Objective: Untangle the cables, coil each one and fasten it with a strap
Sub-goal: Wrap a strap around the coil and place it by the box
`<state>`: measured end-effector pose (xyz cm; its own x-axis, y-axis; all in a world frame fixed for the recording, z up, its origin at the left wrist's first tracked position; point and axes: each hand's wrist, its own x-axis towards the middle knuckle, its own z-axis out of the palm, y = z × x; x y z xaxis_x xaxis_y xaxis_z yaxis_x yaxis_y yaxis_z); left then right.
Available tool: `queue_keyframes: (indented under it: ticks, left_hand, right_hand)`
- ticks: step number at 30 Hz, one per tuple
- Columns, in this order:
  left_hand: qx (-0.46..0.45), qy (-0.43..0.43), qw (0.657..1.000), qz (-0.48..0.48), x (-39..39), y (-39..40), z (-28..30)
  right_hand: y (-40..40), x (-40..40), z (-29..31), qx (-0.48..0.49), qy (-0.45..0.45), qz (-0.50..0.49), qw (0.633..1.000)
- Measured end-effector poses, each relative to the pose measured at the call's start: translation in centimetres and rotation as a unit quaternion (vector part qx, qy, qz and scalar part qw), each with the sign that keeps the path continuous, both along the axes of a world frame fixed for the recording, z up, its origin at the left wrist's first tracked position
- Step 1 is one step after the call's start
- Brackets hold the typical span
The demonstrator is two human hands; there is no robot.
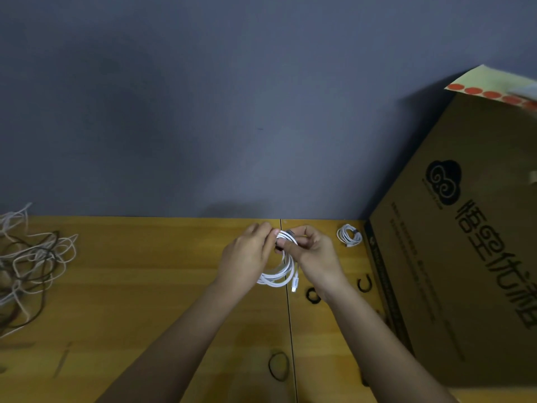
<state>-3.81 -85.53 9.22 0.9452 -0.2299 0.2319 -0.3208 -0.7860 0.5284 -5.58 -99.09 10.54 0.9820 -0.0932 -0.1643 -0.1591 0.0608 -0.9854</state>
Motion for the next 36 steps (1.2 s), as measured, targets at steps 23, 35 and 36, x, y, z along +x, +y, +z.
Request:
queue_keyframes:
  ticks: [23, 35, 36]
  left_hand:
    - [-0.036, 0.014, 0.979, -0.201, -0.1, 1.5, -1.4]
    - [-0.087, -0.099, 0.973, -0.188, 0.2, 1.6, -1.9]
    - [-0.088, -0.106, 0.972, -0.191, 0.2, 1.7, -1.8]
  right_hand:
    - [-0.8, -0.6, -0.1, 0.123, 0.033, -0.032, 0.991]
    - [-1.0, -0.9, -0.3, -0.004, -0.007, -0.002, 1.0]
    - [-1.0, -1.0, -0.3, -0.02, -0.014, 0.001, 1.0]
